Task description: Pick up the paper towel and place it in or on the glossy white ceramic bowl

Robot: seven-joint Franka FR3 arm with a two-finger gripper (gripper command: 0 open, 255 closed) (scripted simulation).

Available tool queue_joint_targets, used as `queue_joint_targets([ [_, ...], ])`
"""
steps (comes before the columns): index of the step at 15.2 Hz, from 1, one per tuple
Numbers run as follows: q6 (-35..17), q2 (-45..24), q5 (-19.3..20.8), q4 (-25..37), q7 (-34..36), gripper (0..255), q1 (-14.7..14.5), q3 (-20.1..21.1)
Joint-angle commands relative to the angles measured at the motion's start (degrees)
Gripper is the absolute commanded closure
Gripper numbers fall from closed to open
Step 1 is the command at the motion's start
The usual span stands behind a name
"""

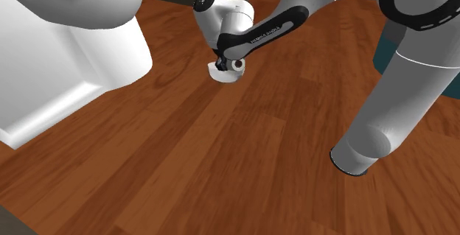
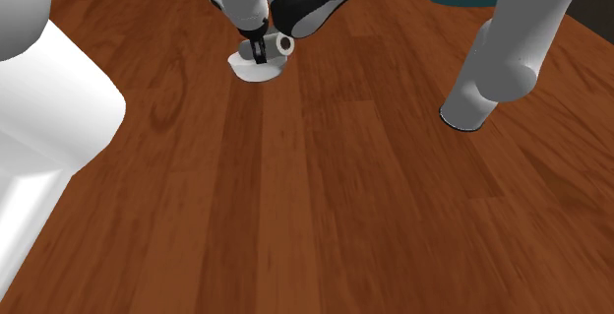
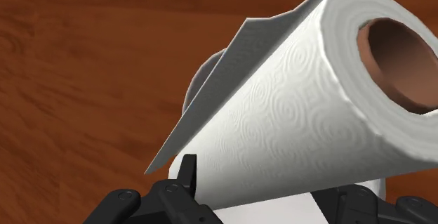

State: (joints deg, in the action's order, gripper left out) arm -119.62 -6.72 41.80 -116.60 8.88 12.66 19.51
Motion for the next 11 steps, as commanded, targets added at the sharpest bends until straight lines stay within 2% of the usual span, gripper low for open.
queue_joint_targets([
  [1, -0.65, -0.75, 0.41, -0.61, 0.66, 255, 0.05, -0.12],
  [8, -0.65, -0.75, 0.42, -0.61, 0.66, 255, 0.12, -0.05],
  [9, -0.58, -0.81, 0.43, -0.55, 0.74, 0, 0.06, -0.01],
  [11, -0.40, -0.93, 0.40, -0.26, 0.65, 0, 0.03, 0.01],
])
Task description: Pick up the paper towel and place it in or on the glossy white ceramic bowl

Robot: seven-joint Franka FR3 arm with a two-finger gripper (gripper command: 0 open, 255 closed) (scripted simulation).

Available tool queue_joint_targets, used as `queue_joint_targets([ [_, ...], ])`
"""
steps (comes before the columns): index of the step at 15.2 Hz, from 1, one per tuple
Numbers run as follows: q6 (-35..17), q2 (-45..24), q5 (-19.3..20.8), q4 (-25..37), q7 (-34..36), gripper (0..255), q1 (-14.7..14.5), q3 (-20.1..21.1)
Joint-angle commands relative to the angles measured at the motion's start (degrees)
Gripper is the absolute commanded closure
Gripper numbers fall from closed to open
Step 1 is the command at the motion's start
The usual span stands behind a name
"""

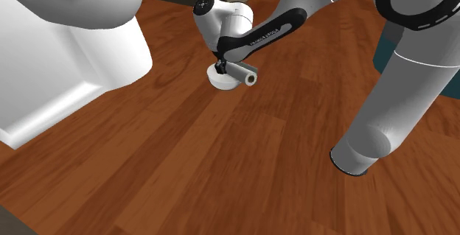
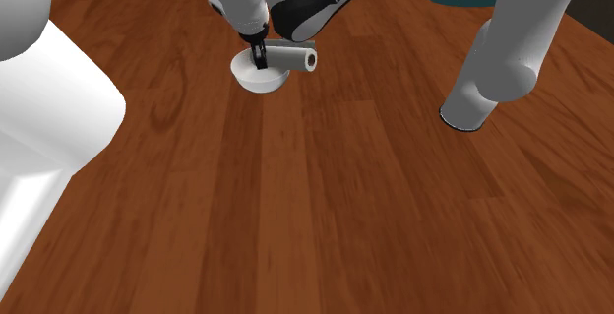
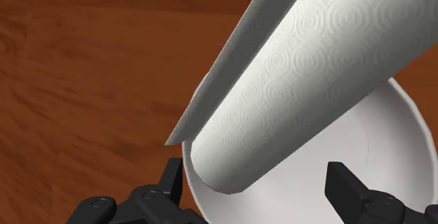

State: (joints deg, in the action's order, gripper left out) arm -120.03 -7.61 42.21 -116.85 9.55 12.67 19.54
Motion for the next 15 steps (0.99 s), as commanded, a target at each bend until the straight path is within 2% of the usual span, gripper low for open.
queue_joint_targets([
  [1, 0.04, -0.06, -0.02, 0.02, -0.01, 0, 0.00, -0.01],
  [3, -0.23, 0.14, 0.01, -0.37, -0.01, 0, 0.11, -0.08],
  [7, 5.30, 3.17, -3.32, 2.08, -1.80, 0, -1.42, 1.65],
  [15, 5.30, 3.17, -3.32, 2.08, -1.80, 0, -1.42, 1.64],
])
